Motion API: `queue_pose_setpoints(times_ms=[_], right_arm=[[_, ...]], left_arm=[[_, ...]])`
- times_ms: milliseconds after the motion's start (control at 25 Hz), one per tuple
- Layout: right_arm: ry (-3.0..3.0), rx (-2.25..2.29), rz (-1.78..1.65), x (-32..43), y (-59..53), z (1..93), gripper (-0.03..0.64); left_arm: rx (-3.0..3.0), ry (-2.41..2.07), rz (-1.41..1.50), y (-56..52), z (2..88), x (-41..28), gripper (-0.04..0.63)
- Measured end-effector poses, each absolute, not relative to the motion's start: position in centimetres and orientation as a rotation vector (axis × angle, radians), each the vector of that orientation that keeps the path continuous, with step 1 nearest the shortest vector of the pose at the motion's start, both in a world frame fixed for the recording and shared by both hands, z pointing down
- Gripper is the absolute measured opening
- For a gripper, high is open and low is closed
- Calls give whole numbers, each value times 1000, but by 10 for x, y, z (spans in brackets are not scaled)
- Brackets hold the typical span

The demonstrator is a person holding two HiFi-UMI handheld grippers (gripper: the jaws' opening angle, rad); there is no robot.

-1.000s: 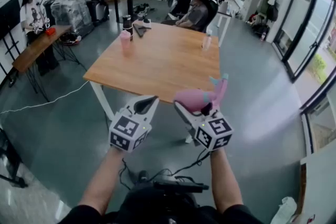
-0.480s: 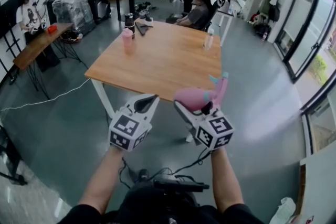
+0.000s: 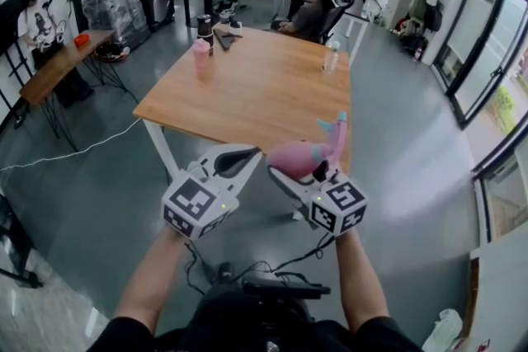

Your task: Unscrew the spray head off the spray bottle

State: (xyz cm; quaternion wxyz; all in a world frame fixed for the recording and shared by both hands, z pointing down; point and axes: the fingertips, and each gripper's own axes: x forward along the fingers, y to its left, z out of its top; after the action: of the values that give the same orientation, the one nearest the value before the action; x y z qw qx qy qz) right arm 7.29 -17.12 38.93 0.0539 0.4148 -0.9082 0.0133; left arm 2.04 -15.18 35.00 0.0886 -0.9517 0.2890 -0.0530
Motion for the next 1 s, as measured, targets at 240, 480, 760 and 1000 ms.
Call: queue_pose_setpoints(times_ms=[240, 480, 760, 1000], right_arm=[[-2729, 1163, 5, 59, -171, 395, 413], [-2722, 1036, 5, 44, -169, 400, 413], [-2713, 857, -1, 36, -158, 412, 412], [-2722, 753, 5, 30, -156, 418, 413]], left_arm=[[-2873, 535, -157, -127, 327, 48, 130], [-2810, 321, -260, -123, 324, 72, 201], [-2790, 51, -385, -120, 327, 86, 201], [-2799, -61, -371, -120, 329, 89, 189]])
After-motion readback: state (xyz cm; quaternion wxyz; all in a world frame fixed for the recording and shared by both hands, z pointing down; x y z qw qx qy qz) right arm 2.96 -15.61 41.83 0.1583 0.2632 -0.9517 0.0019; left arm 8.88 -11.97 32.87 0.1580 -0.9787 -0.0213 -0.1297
